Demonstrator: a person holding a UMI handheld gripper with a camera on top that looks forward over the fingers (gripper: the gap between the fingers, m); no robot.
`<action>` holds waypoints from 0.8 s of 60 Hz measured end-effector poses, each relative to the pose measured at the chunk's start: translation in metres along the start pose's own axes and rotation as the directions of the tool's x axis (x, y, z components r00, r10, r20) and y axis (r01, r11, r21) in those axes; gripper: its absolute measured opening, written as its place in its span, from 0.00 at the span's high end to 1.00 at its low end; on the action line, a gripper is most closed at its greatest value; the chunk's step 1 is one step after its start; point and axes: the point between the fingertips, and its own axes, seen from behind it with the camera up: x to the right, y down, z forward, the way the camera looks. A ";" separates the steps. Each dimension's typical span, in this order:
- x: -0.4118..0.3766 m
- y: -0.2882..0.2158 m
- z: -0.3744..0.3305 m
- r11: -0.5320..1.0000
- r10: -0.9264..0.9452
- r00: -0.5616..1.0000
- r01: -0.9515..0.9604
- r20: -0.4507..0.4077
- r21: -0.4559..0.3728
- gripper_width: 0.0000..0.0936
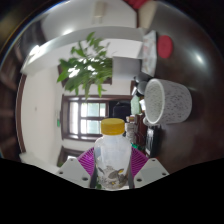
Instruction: Pour water
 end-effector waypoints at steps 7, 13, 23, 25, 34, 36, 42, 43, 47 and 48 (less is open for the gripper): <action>0.009 -0.021 0.003 0.983 0.183 0.983 -0.182 -0.015 0.036 0.52; 0.009 -0.035 0.003 0.955 0.290 0.957 -0.290 0.018 0.064 0.52; 0.019 -0.040 0.011 0.884 0.462 0.886 -0.464 0.033 0.067 0.52; 0.019 -0.041 0.005 0.879 0.471 0.881 -0.472 0.031 0.066 0.52; 0.018 -0.046 0.010 0.899 0.433 0.901 -0.433 0.020 0.070 0.52; 0.019 -0.040 0.005 0.917 0.394 0.919 -0.394 0.006 0.059 0.52; 0.014 -0.030 0.006 0.986 0.166 0.985 -0.166 -0.053 0.007 0.52; 0.013 -0.030 0.007 0.994 0.110 0.992 -0.111 -0.062 -0.002 0.52; 0.004 -0.030 0.008 0.990 -0.135 0.987 0.131 -0.089 -0.051 0.52; 0.003 -0.030 0.010 0.979 -0.200 0.975 0.195 -0.093 -0.060 0.52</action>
